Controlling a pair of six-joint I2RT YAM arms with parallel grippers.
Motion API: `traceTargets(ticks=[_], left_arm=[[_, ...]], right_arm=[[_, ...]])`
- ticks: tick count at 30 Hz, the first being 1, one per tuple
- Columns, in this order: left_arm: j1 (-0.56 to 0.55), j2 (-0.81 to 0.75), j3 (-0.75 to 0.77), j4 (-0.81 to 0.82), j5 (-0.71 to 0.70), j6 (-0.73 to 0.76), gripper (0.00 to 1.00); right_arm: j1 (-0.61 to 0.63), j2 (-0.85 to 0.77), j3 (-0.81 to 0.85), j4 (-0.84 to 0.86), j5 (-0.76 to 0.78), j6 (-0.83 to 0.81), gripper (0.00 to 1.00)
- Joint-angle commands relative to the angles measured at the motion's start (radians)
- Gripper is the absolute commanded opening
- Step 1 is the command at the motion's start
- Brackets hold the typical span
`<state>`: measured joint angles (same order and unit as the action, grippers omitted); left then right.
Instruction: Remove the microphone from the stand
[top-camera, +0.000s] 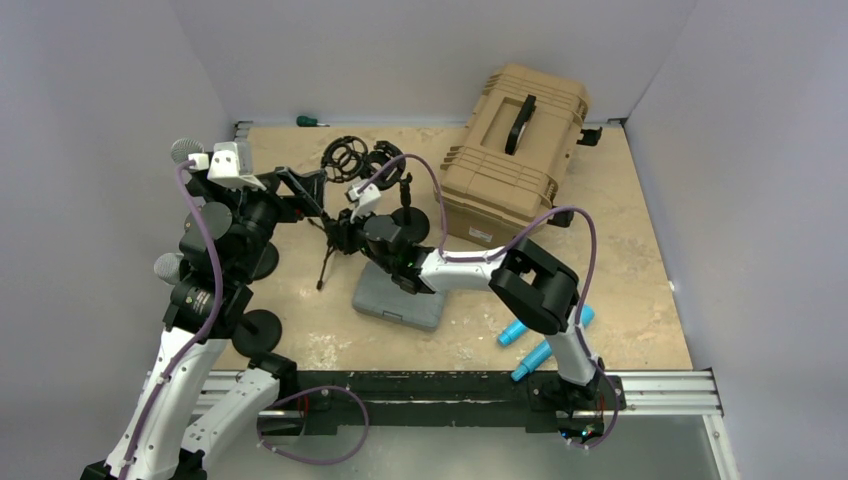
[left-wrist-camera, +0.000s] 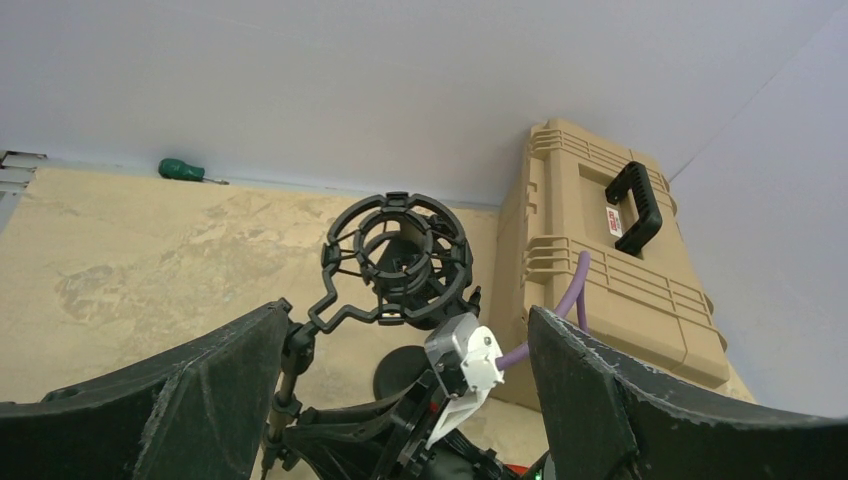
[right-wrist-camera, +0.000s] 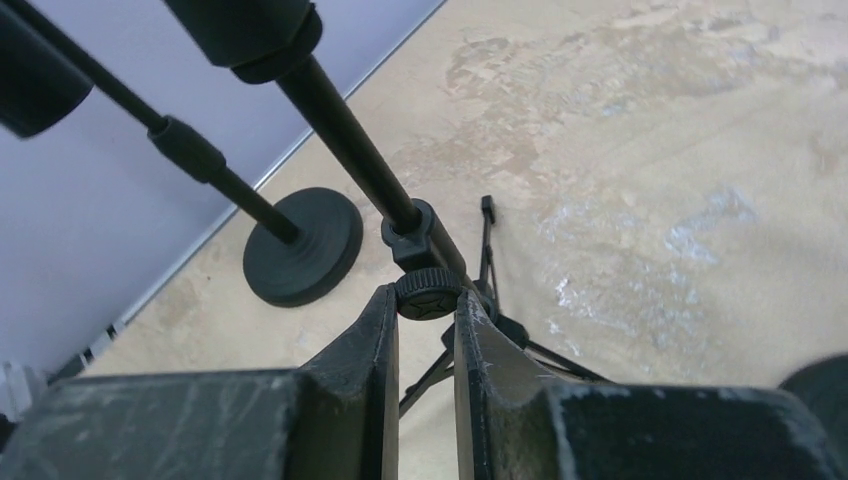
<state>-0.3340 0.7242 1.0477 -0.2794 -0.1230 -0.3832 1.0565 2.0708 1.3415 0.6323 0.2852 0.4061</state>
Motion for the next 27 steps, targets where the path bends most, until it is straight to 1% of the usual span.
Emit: traceTargets(ticks=[1,3,6,12,14,17,19,21,25,27], left_arm=[[0.007,-0.003,0.026,0.016,-0.007,-0.002,0.88],[0.009,-0.001,0.026,0.015,-0.01,-0.001,0.88],[0.009,0.0,0.026,0.015,-0.014,0.0,0.88],[0.016,0.003,0.026,0.014,-0.01,-0.005,0.88],[0.018,0.003,0.026,0.013,-0.014,-0.005,0.87],[0.019,-0.001,0.026,0.01,-0.029,0.001,0.87],[0.021,-0.007,0.025,0.005,-0.046,0.004,0.87],[0.021,-0.016,0.024,0.001,-0.064,0.007,0.87],[0.021,-0.035,0.017,-0.001,-0.106,0.011,0.87],[0.021,-0.042,0.014,0.0,-0.122,0.013,0.87]], right_arm=[[0.002,0.029,0.059,0.035,-0.171,-0.22,0.0],[-0.001,0.039,0.073,0.009,-0.155,-0.263,0.0],[-0.001,0.044,0.081,-0.037,-0.083,-0.346,0.0],[0.026,0.06,0.105,-0.097,0.137,-0.591,0.0],[0.045,0.074,0.108,-0.087,0.228,-0.717,0.0],[0.079,0.105,0.101,-0.016,0.367,-0.91,0.0],[0.088,0.117,0.097,0.028,0.41,-0.989,0.0],[0.089,0.111,0.09,0.05,0.414,-1.025,0.0],[0.097,0.093,0.091,0.052,0.385,-1.022,0.01],[0.097,0.086,0.1,0.031,0.358,-0.987,0.06]])
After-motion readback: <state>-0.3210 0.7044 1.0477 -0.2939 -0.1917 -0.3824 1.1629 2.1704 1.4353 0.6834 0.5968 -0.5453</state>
